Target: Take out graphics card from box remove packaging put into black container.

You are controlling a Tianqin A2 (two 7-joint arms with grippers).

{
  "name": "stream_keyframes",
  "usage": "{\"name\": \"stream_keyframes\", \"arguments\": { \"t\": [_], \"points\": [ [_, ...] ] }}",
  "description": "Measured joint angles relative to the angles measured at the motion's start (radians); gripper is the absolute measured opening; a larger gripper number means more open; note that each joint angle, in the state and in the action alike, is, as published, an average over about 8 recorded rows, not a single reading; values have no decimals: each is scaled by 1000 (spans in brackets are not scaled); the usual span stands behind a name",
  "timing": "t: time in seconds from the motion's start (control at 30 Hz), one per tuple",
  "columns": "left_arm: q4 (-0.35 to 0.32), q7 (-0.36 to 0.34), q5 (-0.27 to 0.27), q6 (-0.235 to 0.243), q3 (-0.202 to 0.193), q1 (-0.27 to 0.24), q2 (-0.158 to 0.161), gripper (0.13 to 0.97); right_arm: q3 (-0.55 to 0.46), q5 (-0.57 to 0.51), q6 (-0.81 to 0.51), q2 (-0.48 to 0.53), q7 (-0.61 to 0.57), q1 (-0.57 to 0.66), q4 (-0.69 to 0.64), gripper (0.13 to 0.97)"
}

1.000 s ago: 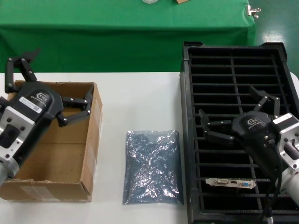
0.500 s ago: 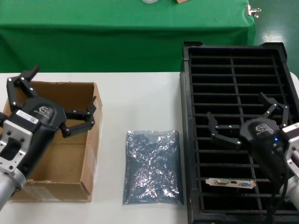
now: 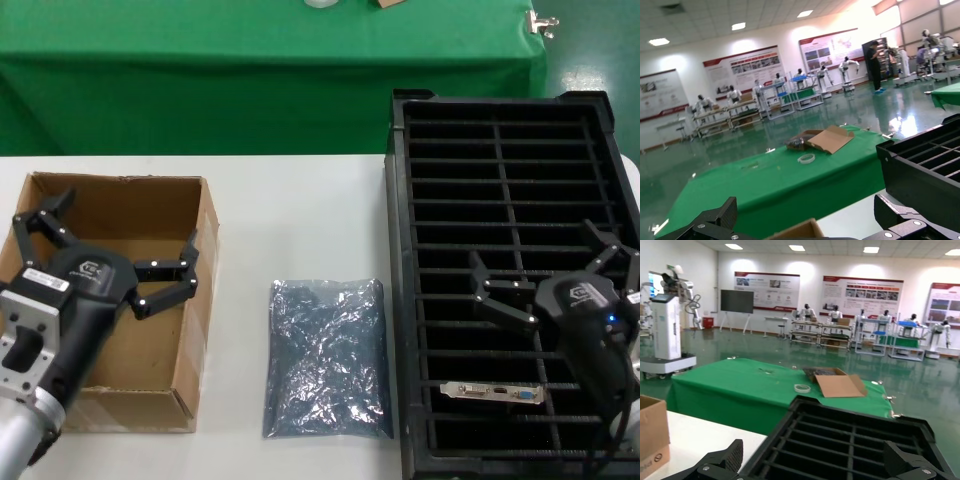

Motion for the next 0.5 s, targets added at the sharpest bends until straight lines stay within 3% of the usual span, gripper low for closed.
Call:
{"name": "stream_keyframes", "arguments": {
  "t": [0.5],
  "points": [
    [89,123,-215,-98,16,44,36,966,-15,159,113,27,-106,-46,-39,966]
  ]
}}
